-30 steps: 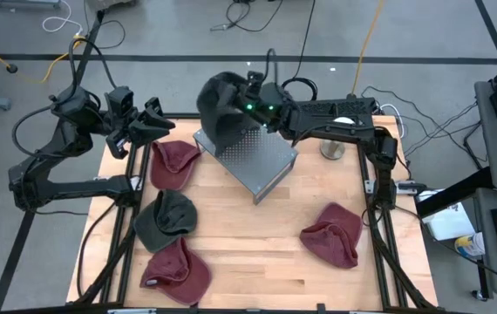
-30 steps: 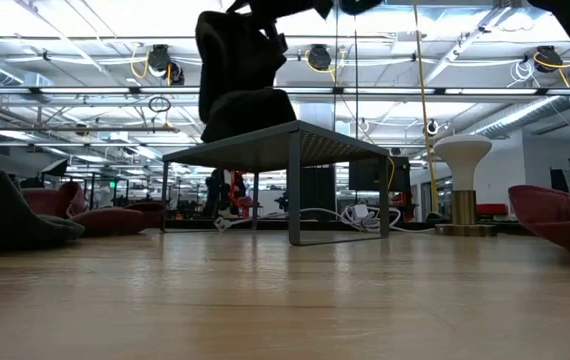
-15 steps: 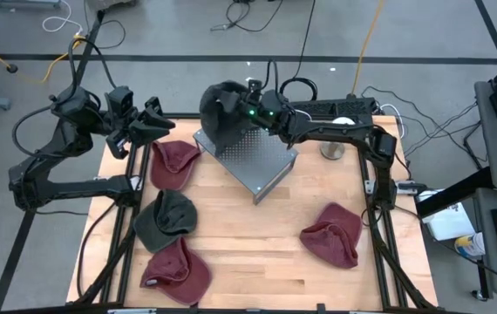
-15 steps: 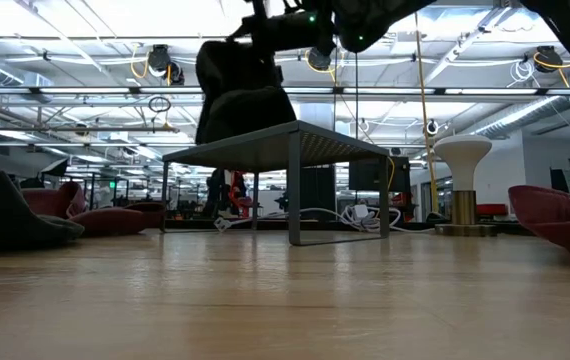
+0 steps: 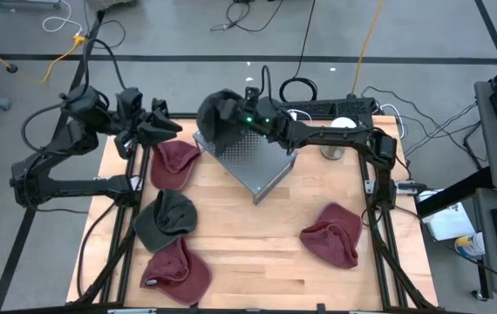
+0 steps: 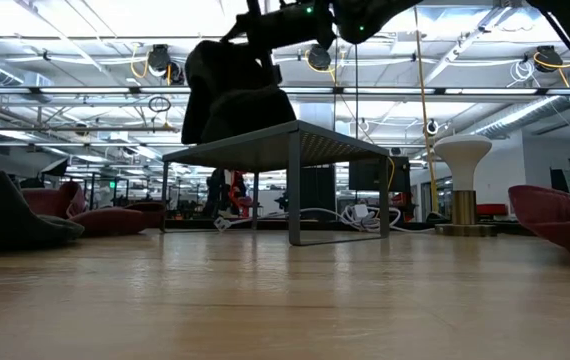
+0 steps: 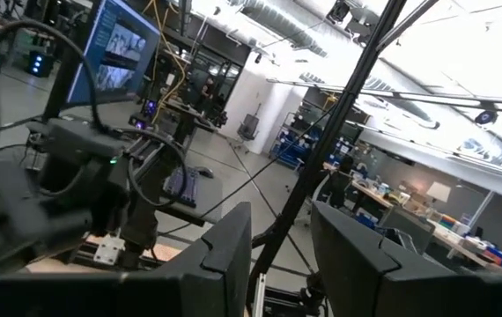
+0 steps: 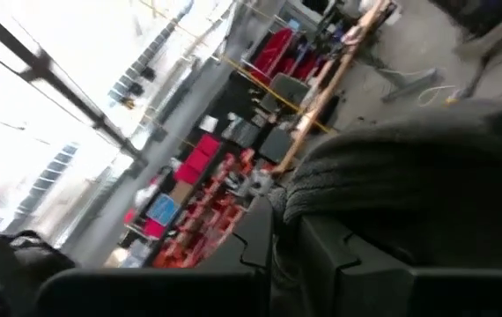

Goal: Pick & Place hat
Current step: Stack the bottom black cap on the black cap on the shelf, then stack the black cap on the black cap on the shelf

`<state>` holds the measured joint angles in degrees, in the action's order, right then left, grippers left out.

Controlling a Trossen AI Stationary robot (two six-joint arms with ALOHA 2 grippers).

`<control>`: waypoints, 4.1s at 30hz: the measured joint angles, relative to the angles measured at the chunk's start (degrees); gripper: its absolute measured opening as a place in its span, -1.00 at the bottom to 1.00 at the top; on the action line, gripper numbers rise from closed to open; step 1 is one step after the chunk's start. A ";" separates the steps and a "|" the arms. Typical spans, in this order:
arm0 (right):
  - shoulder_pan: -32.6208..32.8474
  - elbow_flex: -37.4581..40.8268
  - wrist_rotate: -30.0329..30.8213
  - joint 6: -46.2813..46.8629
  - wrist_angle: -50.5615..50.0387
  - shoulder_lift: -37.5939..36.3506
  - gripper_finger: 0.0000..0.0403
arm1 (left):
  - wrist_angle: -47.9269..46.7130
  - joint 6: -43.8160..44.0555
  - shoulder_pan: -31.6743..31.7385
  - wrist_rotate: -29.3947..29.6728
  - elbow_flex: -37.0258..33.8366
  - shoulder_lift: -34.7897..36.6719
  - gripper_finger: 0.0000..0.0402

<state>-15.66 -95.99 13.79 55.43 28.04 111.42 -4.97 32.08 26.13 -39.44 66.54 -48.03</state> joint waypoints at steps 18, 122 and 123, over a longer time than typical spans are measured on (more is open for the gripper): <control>1.58 -0.01 4.77 0.91 -18.02 -6.04 -0.91 | 0.00 -0.11 -0.85 -1.22 0.00 -0.09 -0.38; 3.04 16.29 -40.08 -16.96 -52.92 -29.18 -0.12 | -22.68 24.31 -6.14 11.00 0.06 -0.68 -0.38; 3.04 16.29 -41.30 -17.48 -52.90 -29.18 -0.12 | -24.39 24.62 -7.48 12.64 0.34 -1.11 -0.38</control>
<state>-12.62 -79.70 -27.51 37.96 -24.86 82.24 -29.36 56.69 18.65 -26.80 66.88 -49.14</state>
